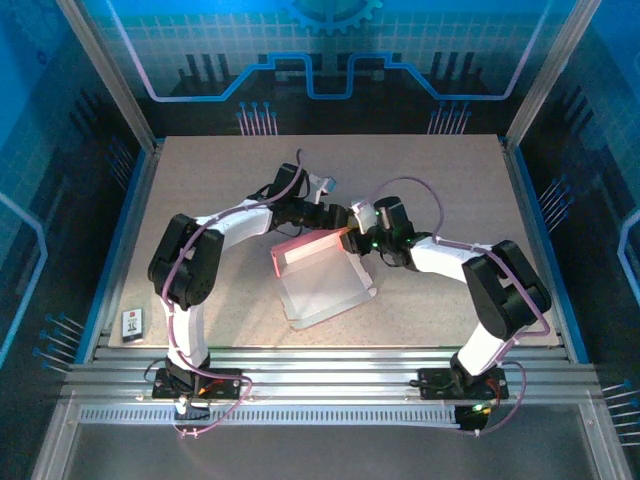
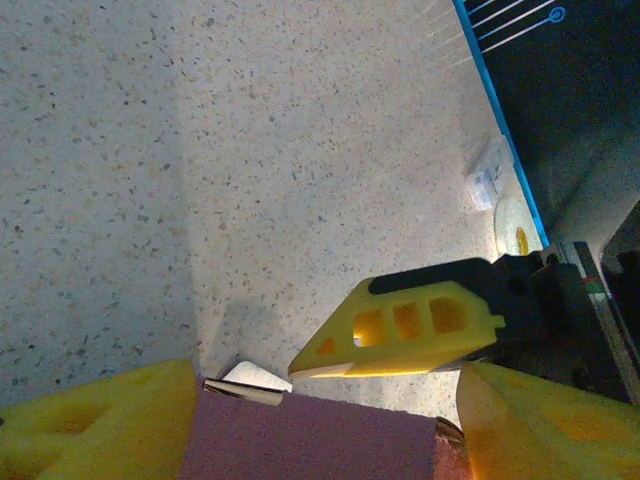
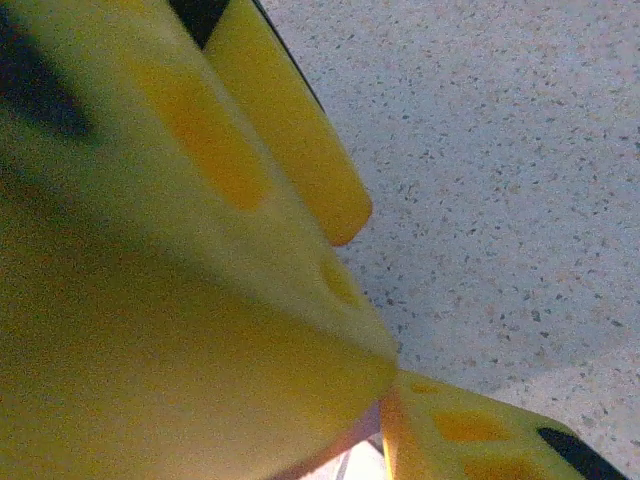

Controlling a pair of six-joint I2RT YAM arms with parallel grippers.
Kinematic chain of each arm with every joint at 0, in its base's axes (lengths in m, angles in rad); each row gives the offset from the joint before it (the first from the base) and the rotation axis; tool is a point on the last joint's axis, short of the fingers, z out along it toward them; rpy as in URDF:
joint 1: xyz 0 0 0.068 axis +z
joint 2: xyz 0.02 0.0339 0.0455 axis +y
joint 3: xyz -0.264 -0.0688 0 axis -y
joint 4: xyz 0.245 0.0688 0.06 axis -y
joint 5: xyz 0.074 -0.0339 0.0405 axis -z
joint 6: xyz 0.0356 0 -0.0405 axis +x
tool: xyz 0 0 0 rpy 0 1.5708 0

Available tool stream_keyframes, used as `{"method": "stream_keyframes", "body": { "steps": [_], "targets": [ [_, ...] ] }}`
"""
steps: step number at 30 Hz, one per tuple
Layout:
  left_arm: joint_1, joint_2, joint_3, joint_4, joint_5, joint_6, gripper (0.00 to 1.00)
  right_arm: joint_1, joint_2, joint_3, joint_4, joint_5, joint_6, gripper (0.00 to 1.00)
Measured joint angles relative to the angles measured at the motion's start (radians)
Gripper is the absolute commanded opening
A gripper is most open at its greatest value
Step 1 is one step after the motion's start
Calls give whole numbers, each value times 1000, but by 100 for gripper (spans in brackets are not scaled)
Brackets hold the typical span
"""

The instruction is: Fold the paper box

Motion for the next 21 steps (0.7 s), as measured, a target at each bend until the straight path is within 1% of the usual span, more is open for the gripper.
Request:
{"method": "stream_keyframes", "body": {
  "steps": [4,10,18,21],
  "targets": [
    [6,11,19,-26,14,7,70,27,6,1,25,72,1,28],
    [20,16,32,-54,18,6,70,87,13,4,52,222,-10,25],
    [32,16,34,-63,17,2,70,160,39,37,62,418,-47,16],
    [35,16,35,-70,16,2,70,182,48,43,63,497,-55,14]
  ]
}}
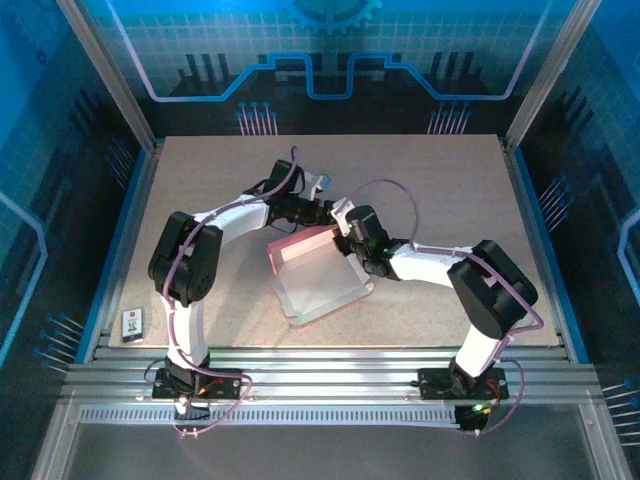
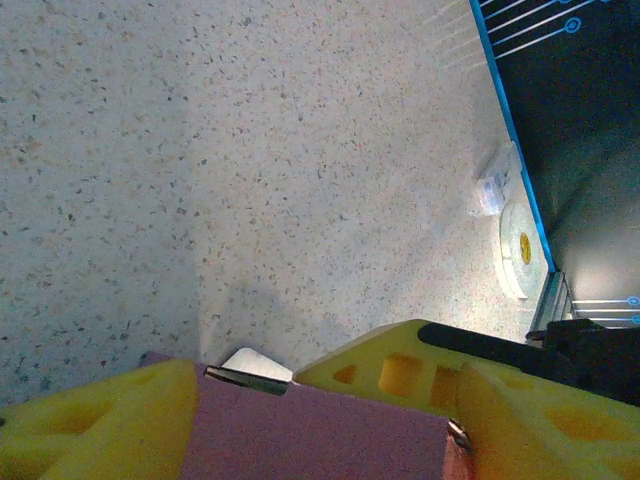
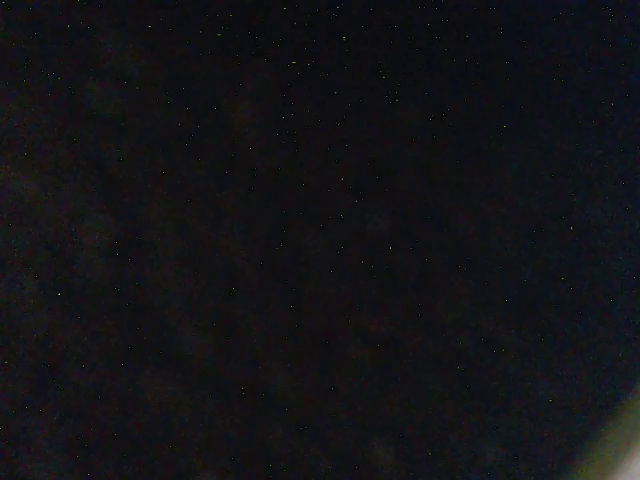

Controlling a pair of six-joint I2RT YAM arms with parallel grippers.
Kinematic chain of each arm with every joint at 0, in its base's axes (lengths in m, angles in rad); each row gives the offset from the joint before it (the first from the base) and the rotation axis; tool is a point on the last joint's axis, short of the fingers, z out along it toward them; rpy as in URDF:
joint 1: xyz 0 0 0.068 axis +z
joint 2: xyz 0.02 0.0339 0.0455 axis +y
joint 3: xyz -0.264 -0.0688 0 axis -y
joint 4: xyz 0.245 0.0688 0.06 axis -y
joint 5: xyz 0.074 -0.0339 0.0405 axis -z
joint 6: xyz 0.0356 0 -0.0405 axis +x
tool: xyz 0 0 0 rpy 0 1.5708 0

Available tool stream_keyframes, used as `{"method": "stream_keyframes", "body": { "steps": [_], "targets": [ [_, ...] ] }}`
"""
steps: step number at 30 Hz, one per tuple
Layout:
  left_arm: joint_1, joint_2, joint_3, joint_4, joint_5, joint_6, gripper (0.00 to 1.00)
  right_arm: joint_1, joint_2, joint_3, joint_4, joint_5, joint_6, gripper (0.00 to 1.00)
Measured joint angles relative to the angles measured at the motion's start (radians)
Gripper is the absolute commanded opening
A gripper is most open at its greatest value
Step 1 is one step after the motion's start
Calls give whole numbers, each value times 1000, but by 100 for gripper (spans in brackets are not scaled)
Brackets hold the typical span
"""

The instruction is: Fold the paper box

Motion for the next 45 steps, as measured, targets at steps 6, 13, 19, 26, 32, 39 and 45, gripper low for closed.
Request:
{"method": "stream_keyframes", "body": {
  "steps": [6,13,19,26,32,39,45],
  "targets": [
    [2,0,3,-5,-10,0,70,31,20,5,26,112,8,13],
    [8,0,13,-5,-13,0,71,64,46,25,46,242,48,12],
    [11,3,17,-19,-21,5,73,69,50,29,47,231,56,30],
    [-8,34,104,-108,-11,34,79,62,-31,-22,-2,98,79,44],
    [-17,58,179,-149,-11,56,99,62,-194,-148,-86,9,149,52],
    [-17,28,217,-209,-80,57,99,21,-443,-201,-271,-95,267,55],
    [-15,-180,109,-266,-199,59,99,-56,-573,-206,-426,-214,401,59]
  ]
}}
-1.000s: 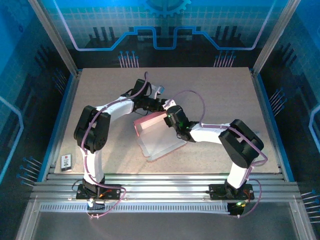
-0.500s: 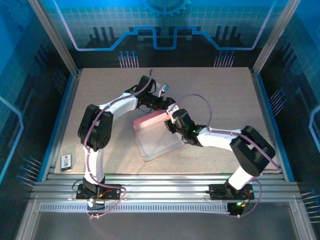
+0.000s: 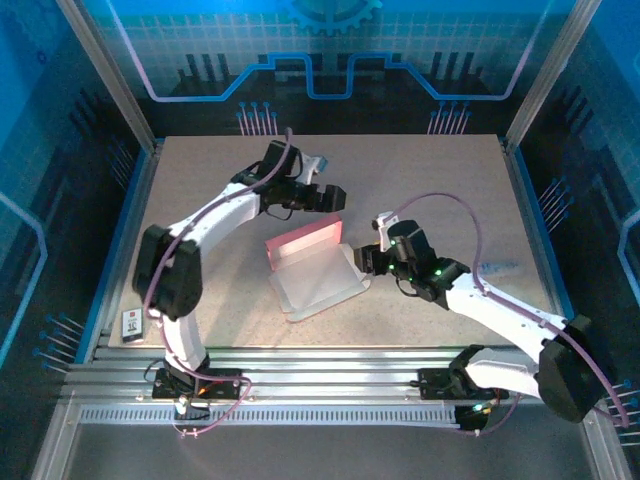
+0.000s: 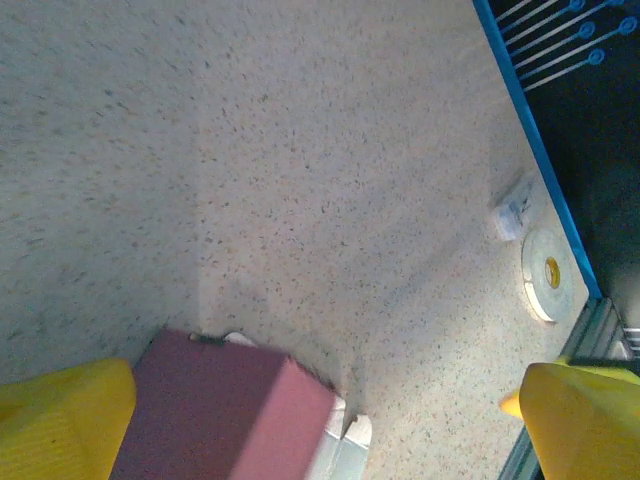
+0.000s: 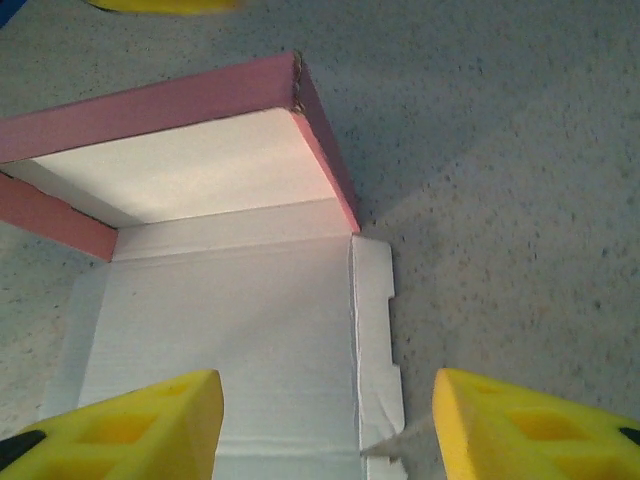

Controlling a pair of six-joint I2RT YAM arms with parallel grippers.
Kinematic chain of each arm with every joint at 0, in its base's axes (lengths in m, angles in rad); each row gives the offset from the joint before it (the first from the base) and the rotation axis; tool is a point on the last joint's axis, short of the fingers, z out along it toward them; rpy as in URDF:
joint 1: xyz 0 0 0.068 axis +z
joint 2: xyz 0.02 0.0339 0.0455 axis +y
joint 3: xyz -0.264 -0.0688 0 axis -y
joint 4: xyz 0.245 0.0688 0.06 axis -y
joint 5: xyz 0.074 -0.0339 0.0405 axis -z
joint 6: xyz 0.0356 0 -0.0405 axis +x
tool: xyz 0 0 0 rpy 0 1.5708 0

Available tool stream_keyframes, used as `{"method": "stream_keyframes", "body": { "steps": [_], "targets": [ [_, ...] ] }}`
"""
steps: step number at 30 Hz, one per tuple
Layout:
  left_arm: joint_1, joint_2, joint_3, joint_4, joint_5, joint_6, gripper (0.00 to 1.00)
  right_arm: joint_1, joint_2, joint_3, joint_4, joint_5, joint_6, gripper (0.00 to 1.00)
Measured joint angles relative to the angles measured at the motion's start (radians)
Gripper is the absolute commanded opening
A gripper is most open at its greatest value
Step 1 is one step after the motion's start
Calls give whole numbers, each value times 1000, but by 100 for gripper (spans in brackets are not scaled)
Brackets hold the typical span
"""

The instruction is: Fold the paper box

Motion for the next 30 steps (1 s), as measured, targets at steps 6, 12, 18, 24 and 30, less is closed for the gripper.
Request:
{"method": "stream_keyframes", "body": {
  "steps": [6,12,18,24,30],
  "targets": [
    [0,-310,-227,-36,-103,-4,99,-52,-18,-40,-84,-130,171,54],
    [0,-510,-423,-111,-192,-47,99,-49,-19,-82,-130,-166,339,52],
    [0,-705,-665,-88,-216,-163,99,-49,0,-97,-143,-163,425,51],
    [-5,-776,-851,-19,-219,-294,99,-49,54,-126,-136,-163,473,51],
    [-19,-774,-893,21,-227,-353,99,-49,127,-136,-84,-166,476,47]
  ]
}}
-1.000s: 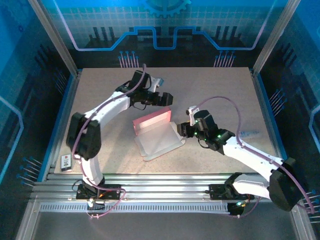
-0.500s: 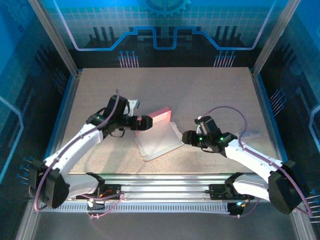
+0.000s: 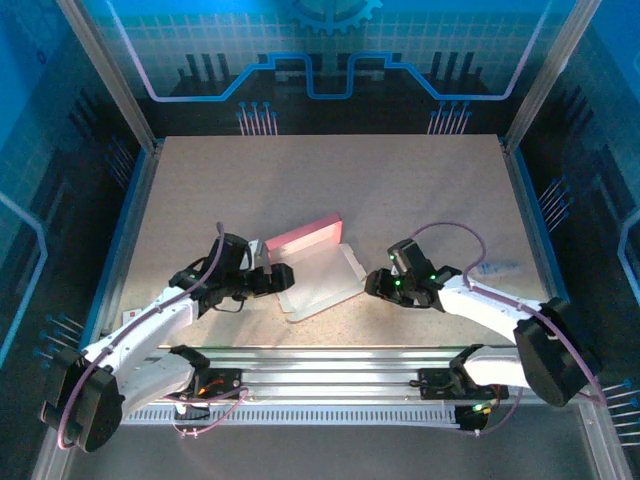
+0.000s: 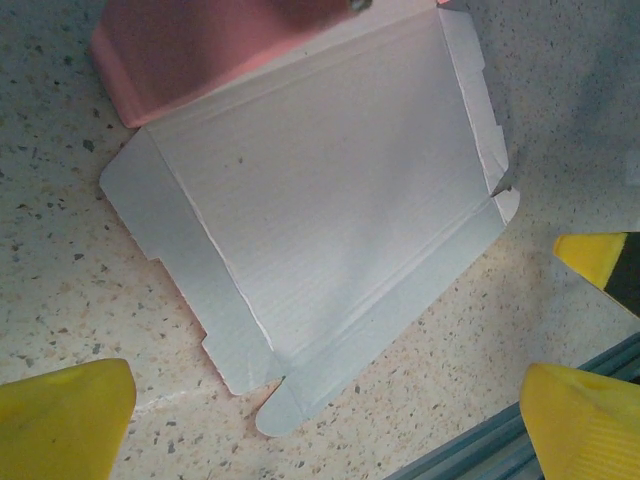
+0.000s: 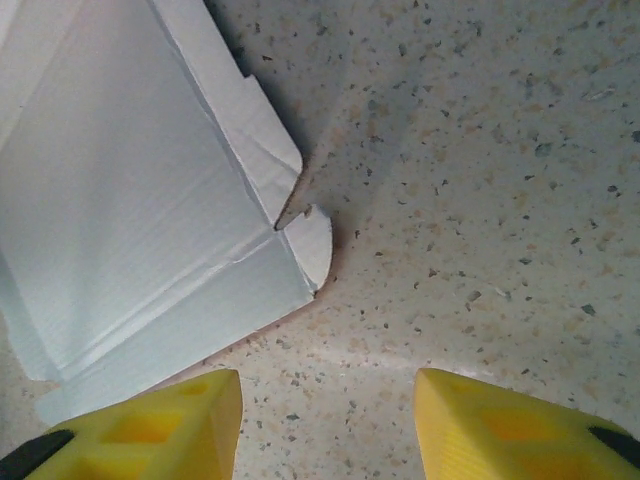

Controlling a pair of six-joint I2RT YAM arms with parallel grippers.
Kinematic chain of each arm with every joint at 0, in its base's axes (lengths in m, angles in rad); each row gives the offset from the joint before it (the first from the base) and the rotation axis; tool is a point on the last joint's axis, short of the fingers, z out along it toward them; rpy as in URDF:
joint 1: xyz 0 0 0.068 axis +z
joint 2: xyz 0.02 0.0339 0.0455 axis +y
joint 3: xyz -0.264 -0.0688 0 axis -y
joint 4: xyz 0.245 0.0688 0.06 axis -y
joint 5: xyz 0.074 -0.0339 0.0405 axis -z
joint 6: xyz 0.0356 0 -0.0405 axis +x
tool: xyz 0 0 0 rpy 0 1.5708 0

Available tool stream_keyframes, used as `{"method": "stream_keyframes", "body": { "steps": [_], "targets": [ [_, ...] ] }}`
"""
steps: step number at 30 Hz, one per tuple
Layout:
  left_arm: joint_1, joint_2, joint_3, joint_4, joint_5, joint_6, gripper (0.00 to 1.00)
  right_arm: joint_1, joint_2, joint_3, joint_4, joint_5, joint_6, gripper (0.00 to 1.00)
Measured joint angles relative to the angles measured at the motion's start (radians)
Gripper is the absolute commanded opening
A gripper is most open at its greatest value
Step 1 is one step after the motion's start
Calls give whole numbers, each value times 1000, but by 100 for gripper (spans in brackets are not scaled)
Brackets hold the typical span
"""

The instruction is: Fold the paper box

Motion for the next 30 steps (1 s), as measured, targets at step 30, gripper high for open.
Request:
{"method": "stream_keyframes", "body": {
  "steps": [30],
  "targets": [
    [-45,53,-43,65,-19,-44,99,-3,160,6,157,-14,-2,33]
  ]
}}
